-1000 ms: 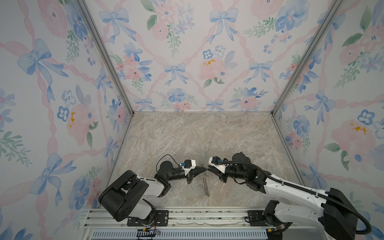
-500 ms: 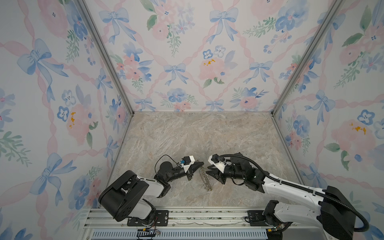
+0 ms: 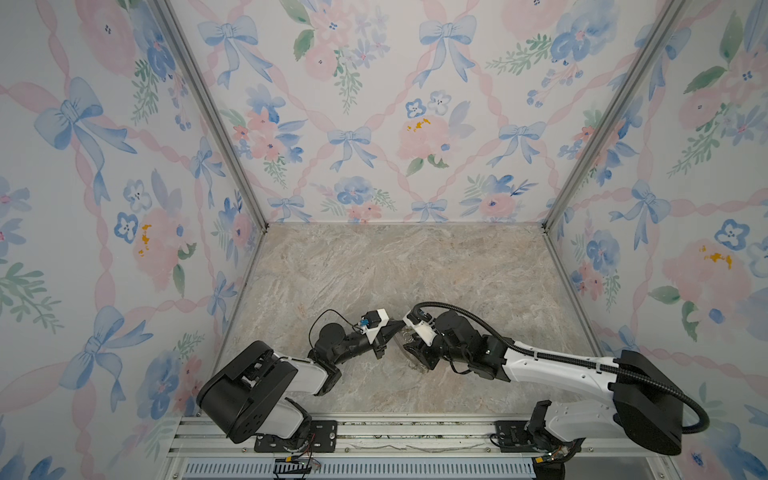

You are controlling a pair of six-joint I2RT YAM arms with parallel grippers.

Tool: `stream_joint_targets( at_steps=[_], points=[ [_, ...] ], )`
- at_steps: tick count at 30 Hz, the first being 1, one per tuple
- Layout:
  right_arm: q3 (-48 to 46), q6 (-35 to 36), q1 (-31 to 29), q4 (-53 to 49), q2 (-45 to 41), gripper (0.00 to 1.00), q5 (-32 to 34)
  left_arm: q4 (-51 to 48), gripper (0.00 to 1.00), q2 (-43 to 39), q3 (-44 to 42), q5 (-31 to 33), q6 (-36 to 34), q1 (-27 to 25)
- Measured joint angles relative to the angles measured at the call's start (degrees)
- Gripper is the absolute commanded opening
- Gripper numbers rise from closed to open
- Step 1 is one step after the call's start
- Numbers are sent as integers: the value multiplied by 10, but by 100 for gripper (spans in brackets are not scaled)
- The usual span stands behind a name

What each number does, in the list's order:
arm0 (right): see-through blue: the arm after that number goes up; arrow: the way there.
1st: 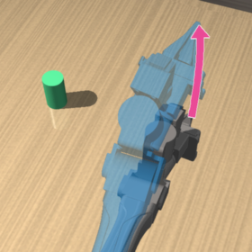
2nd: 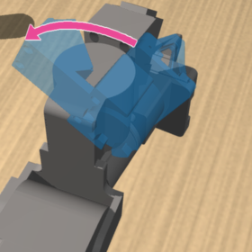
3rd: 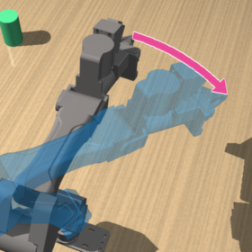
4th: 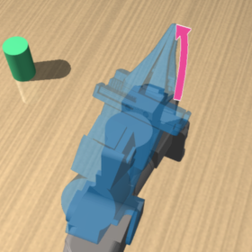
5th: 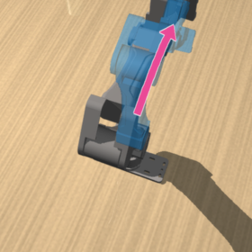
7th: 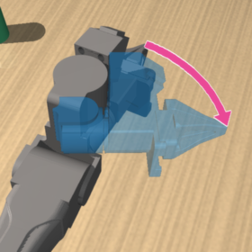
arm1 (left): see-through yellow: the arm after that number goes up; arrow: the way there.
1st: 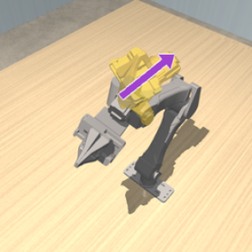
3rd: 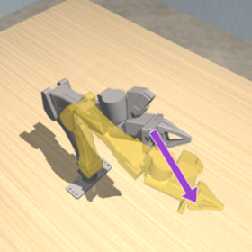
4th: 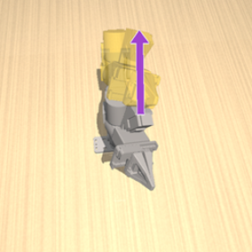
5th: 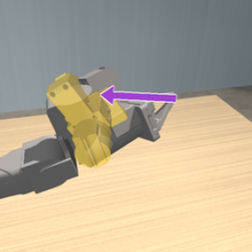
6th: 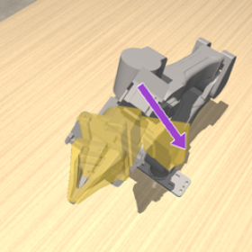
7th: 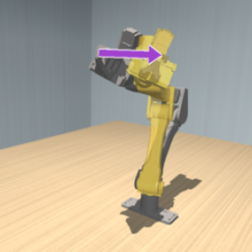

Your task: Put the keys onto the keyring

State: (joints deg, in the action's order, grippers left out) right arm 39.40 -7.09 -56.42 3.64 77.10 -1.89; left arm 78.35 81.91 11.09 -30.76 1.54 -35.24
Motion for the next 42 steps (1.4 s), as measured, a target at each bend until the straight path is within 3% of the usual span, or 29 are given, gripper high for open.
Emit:
stream_joint_targets(
  at_steps=[7,13,17,28,36,42],
  points=[
    [0,-5,0,1,12,13,12,-3,2,0,0,11,1,0],
    [0,-2,2,2,11,4,7,-21,26,-6,3,21,18,5],
    [-5,-7,18,2,-1,1,-3,-52,43,-37,5,44,41,15],
    [-47,-90,126,96,-64,1,-99,-230,52,-133,37,111,121,30],
    [-59,-131,136,216,-76,2,-200,-257,56,-139,36,64,138,38],
    [-79,-133,137,238,-101,2,-238,-255,58,-138,33,25,148,62]
  ],
)
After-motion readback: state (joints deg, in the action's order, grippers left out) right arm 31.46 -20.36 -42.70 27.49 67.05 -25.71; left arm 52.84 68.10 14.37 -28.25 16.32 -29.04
